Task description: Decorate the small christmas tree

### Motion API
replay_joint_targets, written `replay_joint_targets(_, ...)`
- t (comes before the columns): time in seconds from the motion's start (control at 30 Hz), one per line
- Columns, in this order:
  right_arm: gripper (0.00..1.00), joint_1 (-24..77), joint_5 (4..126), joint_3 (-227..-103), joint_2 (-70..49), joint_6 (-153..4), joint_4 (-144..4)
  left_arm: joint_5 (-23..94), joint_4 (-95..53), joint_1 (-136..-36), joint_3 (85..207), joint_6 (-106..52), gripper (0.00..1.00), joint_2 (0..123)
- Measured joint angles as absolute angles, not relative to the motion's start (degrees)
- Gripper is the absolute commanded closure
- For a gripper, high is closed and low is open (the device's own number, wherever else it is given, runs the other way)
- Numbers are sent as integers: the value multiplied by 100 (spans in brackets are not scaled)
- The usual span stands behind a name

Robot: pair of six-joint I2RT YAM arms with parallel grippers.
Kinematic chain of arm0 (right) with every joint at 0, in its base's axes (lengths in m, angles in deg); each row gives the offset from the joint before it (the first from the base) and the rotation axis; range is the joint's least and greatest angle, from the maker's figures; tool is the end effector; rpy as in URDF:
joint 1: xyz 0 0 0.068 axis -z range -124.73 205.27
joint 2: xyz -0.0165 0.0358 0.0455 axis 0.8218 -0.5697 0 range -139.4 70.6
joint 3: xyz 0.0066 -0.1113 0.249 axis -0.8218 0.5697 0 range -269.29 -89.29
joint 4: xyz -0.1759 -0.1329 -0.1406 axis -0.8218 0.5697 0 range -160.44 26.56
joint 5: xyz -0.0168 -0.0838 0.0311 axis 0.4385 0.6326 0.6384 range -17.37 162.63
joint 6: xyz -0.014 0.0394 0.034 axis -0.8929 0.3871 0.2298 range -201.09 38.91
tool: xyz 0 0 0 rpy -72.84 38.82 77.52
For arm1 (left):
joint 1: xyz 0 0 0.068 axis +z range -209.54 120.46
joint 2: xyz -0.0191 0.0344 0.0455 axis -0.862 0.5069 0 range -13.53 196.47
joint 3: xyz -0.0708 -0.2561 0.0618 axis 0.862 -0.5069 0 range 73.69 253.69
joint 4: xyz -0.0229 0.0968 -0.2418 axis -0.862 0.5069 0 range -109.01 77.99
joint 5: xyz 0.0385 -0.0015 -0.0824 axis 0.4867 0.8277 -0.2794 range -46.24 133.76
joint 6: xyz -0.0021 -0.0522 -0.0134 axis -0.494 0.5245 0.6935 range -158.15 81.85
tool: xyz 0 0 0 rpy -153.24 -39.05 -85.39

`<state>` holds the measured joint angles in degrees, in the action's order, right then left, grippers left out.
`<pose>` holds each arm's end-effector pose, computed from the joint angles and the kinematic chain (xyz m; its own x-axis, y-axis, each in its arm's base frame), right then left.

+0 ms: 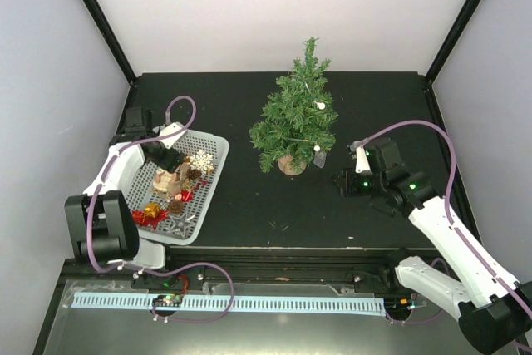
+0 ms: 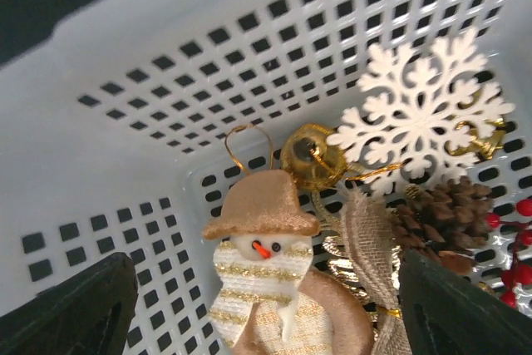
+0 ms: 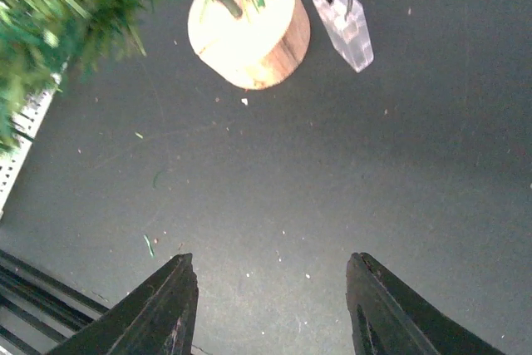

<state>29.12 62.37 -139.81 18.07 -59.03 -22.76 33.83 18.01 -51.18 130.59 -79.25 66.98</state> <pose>0.1560 0.0837 0.2913 -0.8361 0.0013 -0.5486 -0.2406 0.8978 0.3689 0.2765 0.0344 0.2357 -0.6889 0.5531 -0.4685 0.5218 0.8270 0.2092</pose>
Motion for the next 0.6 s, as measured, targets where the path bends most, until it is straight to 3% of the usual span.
replay_joint_targets(0.23, 50, 2846, 6202, -13673, 1711, -5772, -2285, 3302, 1866, -4937, 13162, -7779, 28, 7367)
replay_joint_targets(0.6, 50, 2800, 6195, -13675, 1332, -5739, -2300, 3169, 2098, -4915, 13162, -7805, 32, 7607)
